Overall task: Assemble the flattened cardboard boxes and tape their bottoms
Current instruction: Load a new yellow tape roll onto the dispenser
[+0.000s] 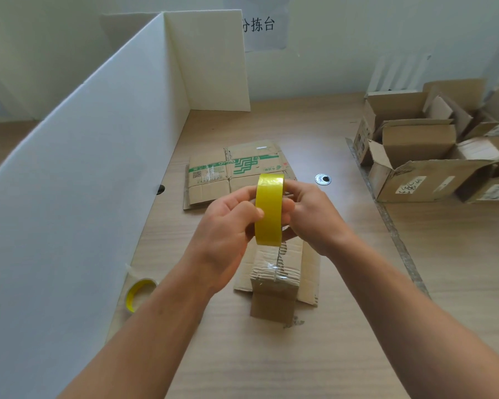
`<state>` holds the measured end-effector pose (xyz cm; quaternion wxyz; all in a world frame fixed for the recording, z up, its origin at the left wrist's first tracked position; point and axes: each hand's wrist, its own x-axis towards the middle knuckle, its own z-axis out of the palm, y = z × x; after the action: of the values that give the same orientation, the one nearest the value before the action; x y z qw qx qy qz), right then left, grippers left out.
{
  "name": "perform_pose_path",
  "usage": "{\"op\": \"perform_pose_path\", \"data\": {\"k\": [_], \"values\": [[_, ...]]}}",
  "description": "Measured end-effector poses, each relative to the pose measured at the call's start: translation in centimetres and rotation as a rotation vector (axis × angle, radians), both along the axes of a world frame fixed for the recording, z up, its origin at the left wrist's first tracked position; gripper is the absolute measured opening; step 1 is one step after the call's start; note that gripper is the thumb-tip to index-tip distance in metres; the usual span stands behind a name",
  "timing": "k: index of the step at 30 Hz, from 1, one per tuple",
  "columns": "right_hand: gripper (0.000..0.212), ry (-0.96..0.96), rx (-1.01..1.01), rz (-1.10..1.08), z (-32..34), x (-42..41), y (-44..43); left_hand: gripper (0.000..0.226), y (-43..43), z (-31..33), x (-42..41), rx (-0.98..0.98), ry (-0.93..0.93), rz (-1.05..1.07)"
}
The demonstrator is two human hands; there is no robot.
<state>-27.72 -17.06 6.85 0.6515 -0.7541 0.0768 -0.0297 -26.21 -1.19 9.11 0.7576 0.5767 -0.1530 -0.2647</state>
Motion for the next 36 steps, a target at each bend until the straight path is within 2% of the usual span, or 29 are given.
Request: {"op": "perform_pose_path", "data": {"k": [8, 14, 19, 23, 25, 26, 29, 30, 33, 36], "values": [[0.024, 0.062, 0.082, 0.045, 0.2, -0.1, 0.1, 0.044, -0.3, -0.2, -0.4, -0.053, -0.016, -0.024], [0.023, 0.117, 0.115, 0.047, -0.2, 0.0, 0.3, 0.048, -0.7, -0.1, -0.9, -0.005, -0.085, 0.028], [0.027, 0.181, 0.223, 0.106, -0.6, 0.0, 0.5, 0.051, -0.7, -0.2, -1.1, 0.101, -0.225, 0.015], [0.024, 0.240, 0.296, 0.156, -0.6, -0.3, 0.5, 0.051, -0.3, -0.2, -1.1, 0.119, -0.218, -0.012], [0.019, 0.236, 0.203, 0.114, -0.5, -0.3, 0.3, 0.050, 0.1, -0.2, -0.8, 0.108, -0.187, -0.014], [0.020, 0.177, 0.075, 0.069, -0.5, -0.2, 0.0, 0.049, 0.2, -0.2, -0.7, 0.094, -0.160, -0.012], [0.051, -0.201, -0.405, -0.083, 0.1, -0.2, -0.7, 0.046, 0.3, -0.1, -0.3, 0.051, -0.071, -0.025], [0.051, -0.339, -0.496, -0.084, 0.5, -0.3, -0.8, 0.046, 0.4, 0.0, -0.1, 0.029, -0.039, -0.028], [0.032, -0.615, -0.696, -0.034, 0.8, 0.0, -1.2, 0.047, 0.6, 0.3, 0.2, -0.038, 0.031, -0.048], [0.025, -0.666, -0.753, -0.081, 0.6, 0.1, -1.0, 0.046, 0.6, 0.3, 0.2, -0.073, 0.062, -0.049]]}}
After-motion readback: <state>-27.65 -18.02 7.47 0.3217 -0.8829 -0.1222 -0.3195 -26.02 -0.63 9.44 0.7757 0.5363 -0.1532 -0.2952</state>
